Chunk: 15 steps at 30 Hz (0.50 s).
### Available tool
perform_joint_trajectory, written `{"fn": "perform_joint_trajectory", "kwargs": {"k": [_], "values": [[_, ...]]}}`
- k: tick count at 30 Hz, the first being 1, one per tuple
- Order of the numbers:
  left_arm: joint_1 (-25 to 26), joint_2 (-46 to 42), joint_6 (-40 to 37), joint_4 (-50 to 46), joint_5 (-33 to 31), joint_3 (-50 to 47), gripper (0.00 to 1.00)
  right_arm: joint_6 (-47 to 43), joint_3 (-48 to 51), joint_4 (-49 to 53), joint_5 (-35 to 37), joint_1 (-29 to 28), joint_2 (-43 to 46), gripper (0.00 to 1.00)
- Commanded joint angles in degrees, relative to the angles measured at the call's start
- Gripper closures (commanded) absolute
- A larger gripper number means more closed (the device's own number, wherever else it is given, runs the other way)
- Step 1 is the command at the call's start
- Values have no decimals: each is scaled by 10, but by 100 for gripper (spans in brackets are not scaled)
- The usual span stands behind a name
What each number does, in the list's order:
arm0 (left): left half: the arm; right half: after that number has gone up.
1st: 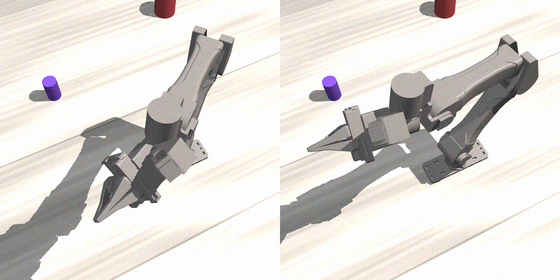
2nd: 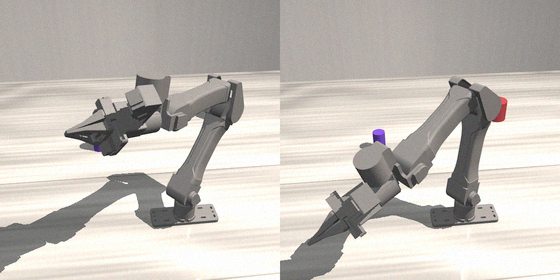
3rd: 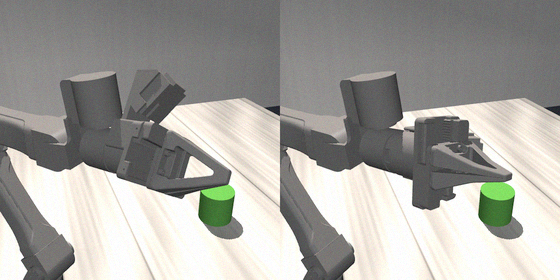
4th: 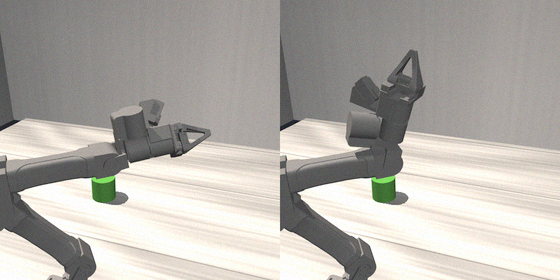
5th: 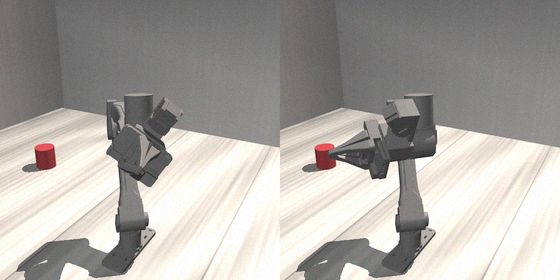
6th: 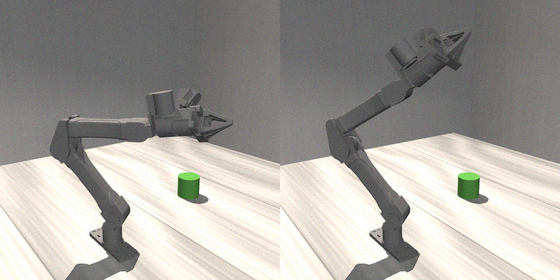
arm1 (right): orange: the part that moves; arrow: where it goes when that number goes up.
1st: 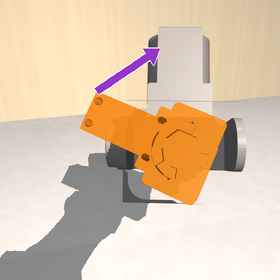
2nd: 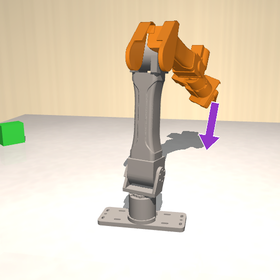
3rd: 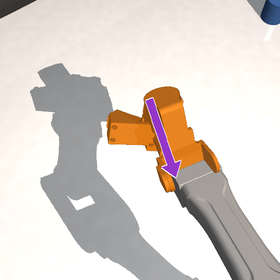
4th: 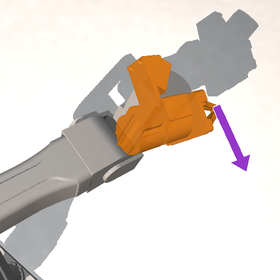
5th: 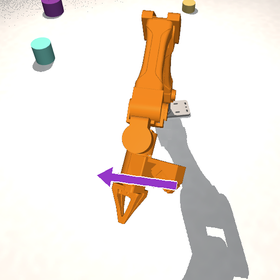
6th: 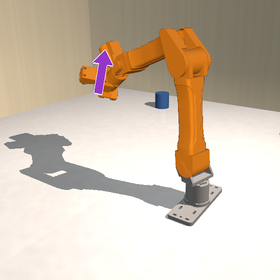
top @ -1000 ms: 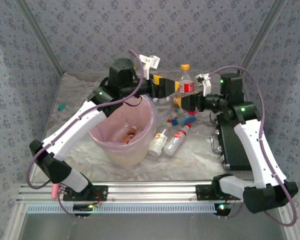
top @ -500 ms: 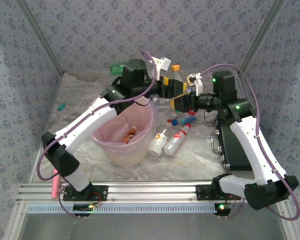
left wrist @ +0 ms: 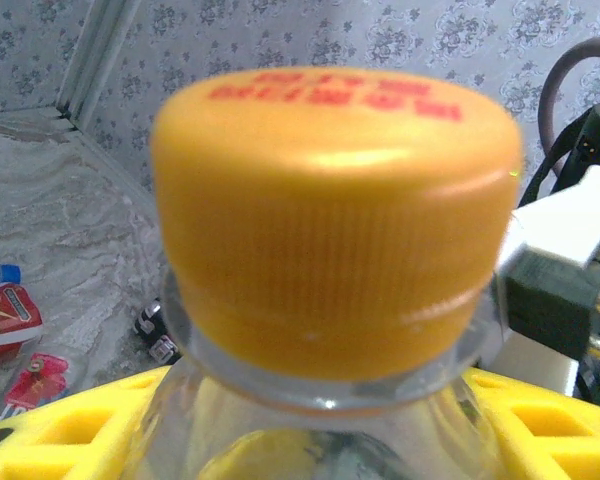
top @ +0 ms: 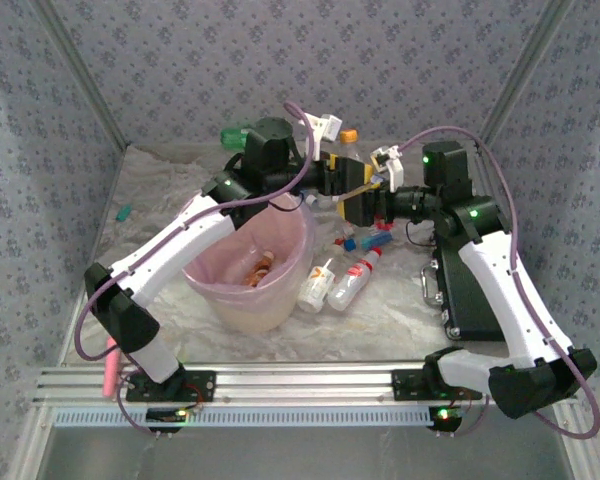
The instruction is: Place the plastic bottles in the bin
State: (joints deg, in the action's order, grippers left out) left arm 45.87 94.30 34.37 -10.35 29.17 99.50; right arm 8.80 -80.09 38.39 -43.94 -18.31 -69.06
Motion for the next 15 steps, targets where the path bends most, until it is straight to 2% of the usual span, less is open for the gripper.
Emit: {"fn": "perform_joint_trajectory", "kwargs": {"k": [1, 10, 13, 15], "values": [[3, -8, -8, 13, 3, 27, 57, -23, -20, 20, 8, 5, 3, 0], [-16, -30, -33, -26, -16, 45, 61, -58, -6, 70, -1, 44, 38, 0], [-35, -52, -56, -68, -34, 63, 64, -52, 11, 63, -4, 66, 53, 0], [-50, -73, -79, -120, -56, 79, 71, -49, 22, 61, -1, 78, 59, 0]]}}
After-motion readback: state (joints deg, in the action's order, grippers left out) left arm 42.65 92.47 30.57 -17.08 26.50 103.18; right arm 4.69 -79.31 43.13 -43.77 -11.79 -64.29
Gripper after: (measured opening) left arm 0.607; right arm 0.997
